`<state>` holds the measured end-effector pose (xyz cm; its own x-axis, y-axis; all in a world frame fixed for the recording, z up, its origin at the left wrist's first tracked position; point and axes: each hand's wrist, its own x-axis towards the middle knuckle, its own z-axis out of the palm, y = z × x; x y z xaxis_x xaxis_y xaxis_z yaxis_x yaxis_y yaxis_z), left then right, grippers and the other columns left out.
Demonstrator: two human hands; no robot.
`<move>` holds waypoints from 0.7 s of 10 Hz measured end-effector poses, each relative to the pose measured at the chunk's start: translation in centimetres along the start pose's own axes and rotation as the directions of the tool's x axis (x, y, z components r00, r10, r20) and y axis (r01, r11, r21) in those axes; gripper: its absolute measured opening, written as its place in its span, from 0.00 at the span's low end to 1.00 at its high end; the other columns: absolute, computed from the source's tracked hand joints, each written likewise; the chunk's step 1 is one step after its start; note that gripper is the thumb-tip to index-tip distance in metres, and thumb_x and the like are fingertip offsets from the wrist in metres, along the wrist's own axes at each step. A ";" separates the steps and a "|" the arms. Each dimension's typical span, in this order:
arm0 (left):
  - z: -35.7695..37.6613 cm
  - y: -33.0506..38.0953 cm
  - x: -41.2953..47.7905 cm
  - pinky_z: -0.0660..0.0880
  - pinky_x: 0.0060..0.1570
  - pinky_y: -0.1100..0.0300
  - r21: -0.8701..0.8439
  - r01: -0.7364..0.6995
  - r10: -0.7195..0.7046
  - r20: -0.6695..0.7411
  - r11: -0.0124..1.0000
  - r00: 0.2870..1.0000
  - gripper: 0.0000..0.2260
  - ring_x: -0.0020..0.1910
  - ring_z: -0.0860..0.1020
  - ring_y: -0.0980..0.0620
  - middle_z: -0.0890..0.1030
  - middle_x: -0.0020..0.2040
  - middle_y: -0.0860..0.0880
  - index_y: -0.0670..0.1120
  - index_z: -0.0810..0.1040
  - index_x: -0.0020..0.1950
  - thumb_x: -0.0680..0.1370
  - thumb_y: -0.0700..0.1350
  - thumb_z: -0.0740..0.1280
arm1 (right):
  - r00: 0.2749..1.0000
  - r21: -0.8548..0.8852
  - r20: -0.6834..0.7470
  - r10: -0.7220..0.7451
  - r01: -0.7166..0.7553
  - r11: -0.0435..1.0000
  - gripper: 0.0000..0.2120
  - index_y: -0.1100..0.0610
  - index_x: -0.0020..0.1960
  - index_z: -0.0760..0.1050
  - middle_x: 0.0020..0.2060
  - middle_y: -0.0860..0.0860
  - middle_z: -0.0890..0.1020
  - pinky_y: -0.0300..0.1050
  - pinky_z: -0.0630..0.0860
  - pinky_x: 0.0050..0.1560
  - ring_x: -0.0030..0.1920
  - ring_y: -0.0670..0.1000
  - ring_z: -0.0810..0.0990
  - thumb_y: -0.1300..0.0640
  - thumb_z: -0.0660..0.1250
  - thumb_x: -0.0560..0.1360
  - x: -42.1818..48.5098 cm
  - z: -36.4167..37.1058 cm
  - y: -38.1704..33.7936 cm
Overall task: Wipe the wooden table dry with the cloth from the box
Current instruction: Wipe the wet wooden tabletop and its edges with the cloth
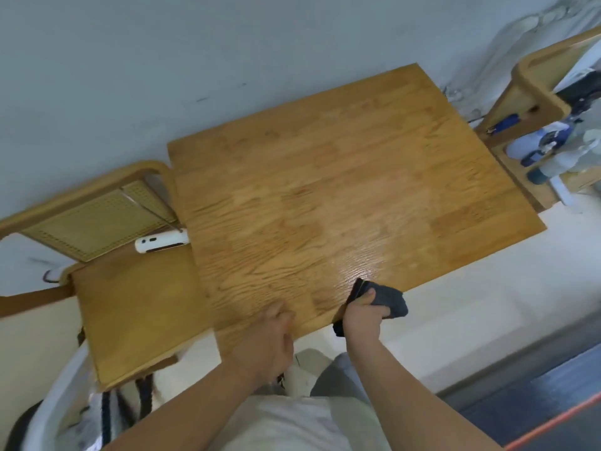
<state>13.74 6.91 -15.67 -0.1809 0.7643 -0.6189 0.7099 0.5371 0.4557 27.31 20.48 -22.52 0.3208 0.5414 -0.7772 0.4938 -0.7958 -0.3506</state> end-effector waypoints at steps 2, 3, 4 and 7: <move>1.5 -2.1 -1.1 0.57 0.77 0.57 0.087 -0.113 0.117 -0.052 0.990 0.992 0.22 0.82 0.55 0.46 0.55 0.84 0.48 0.48 0.68 0.78 0.83 0.43 0.60 | 1.000 0.164 0.001 -0.013 0.013 0.986 0.31 0.66 0.76 0.55 0.68 0.61 0.73 0.50 0.69 0.54 0.65 0.62 0.75 0.43 0.53 0.86 -3.9 3.2 2.7; 1.6 -1.5 -0.5 0.53 0.81 0.53 0.126 -0.160 0.160 0.014 0.979 0.987 0.23 0.83 0.50 0.46 0.51 0.85 0.47 0.48 0.65 0.79 0.84 0.44 0.59 | 0.997 0.198 0.078 0.007 -0.022 0.980 0.34 0.66 0.79 0.49 0.72 0.62 0.70 0.55 0.70 0.65 0.69 0.63 0.72 0.42 0.53 0.85 -2.9 2.0 1.8; 1.0 0.2 0.3 0.49 0.80 0.52 0.222 -0.224 0.211 0.080 0.949 0.974 0.25 0.83 0.47 0.45 0.47 0.85 0.46 0.48 0.61 0.82 0.84 0.44 0.59 | 0.996 0.280 0.083 0.041 -0.063 0.958 0.34 0.64 0.79 0.50 0.73 0.62 0.70 0.57 0.71 0.68 0.70 0.64 0.72 0.41 0.54 0.85 -1.0 0.3 0.7; 0.2 9.0 7.1 0.56 0.80 0.49 0.402 -0.299 0.242 0.187 0.865 0.952 0.32 0.83 0.51 0.42 0.45 0.85 0.46 0.50 0.53 0.84 0.81 0.40 0.61 | 0.995 0.335 0.080 0.064 -0.087 0.938 0.37 0.61 0.81 0.46 0.74 0.62 0.68 0.62 0.71 0.69 0.71 0.65 0.71 0.38 0.56 0.84 7.6 -7.8 -3.0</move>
<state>18.95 17.11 -16.14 0.1268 0.7908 -0.5988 0.9422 0.0929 0.3220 34.57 29.15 -23.29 0.2860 0.4659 -0.8374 0.1641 -0.8848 -0.4362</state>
